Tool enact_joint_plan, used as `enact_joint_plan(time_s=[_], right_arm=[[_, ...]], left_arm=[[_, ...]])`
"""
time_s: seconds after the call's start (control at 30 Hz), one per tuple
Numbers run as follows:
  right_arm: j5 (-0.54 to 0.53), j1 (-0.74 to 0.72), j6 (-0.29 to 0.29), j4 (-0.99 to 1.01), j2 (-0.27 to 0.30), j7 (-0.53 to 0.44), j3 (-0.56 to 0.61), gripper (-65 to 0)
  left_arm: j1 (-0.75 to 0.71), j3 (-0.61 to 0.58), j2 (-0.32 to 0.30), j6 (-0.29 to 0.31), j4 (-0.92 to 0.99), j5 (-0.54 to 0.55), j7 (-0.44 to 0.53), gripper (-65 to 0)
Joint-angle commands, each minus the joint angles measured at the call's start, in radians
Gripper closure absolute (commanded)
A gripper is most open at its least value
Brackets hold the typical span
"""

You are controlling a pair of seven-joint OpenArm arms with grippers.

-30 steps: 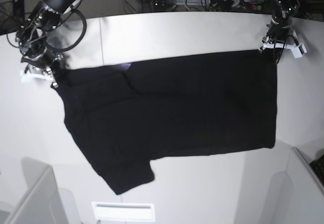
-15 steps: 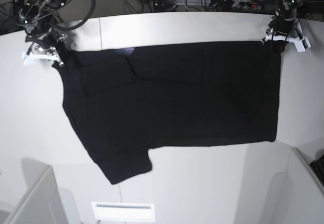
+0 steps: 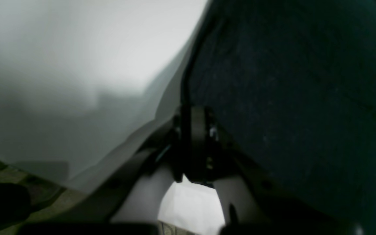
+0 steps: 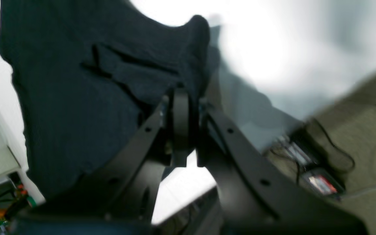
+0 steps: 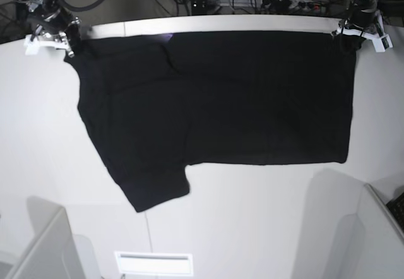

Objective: Fold the T-shirt properly
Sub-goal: 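Drag the shirt further toward the robot with both grippers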

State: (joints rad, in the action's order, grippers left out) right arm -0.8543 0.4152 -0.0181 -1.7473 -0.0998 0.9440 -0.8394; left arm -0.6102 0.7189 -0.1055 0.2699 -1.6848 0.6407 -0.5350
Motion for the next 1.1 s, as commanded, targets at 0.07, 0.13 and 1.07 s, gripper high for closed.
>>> enact_joint_plan(time_s=[0.07,0.13,1.07], right_arm=[[-0.013,0.029,-0.004,-0.019,0.005,-0.013,-0.001,0.0],[-0.013,0.044,-0.004,-0.019,0.004,-0.013,0.002,0.0],[-0.012,0.098,-0.004,-0.095,0.004,-0.02,-0.005,-26.9]], left_arm=[[-0.015,0.008,-0.01,0.006,-0.016,0.011,0.02,0.0],[-0.021,0.008,-0.01,0.006,-0.016,0.011,0.019,0.0],[-0.057,0.124,-0.004,0.006,-0.042,0.02,0.019,-39.2]])
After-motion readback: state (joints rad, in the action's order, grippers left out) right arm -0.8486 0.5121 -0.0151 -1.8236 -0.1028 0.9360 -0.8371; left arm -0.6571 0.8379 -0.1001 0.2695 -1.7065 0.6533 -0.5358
